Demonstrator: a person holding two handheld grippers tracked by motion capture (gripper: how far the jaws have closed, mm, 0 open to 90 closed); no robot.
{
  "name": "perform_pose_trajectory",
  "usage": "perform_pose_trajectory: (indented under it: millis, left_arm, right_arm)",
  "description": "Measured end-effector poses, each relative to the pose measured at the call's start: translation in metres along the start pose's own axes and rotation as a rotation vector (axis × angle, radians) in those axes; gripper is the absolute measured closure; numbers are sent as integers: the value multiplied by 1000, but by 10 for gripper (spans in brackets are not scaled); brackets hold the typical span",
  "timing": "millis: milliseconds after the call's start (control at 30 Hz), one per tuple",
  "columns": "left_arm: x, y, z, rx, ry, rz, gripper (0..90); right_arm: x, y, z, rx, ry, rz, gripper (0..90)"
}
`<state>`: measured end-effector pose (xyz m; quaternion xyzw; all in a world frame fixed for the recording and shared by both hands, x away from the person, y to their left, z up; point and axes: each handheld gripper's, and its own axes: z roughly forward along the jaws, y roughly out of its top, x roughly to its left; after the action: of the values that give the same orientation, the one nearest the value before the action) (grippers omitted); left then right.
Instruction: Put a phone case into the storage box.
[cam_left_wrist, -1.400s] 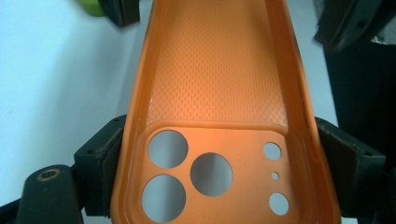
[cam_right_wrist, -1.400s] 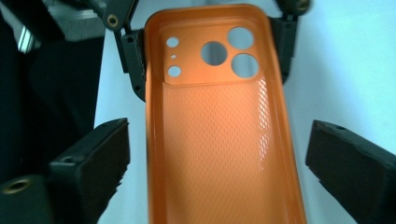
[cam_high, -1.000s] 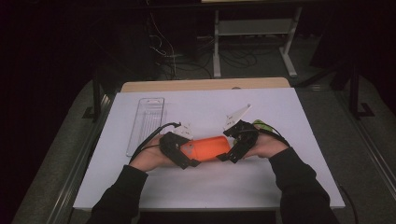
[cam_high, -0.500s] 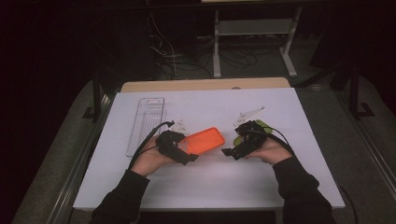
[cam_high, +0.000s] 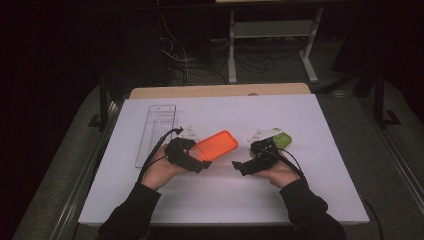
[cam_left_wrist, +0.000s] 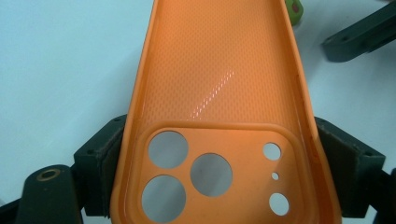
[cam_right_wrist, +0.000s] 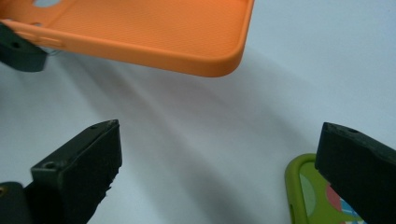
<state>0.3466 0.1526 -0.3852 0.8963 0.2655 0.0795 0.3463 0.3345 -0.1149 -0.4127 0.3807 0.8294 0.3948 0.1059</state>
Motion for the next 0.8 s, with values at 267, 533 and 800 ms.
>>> perform_pose_trajectory:
  millis: [267,533,800]
  left_arm:
    - [3,0,-2,-9,1,-16,155]
    - [1,0,-1,-6,-8,-15,155]
    - [1,0,0,-1,-17,-13,155]
  right_arm:
    - [3,-1,9,22,-8,-14,0]
    - [7,0,9,12,-63,-99,0]
    - [13,0,8,2,-147,-219,0]
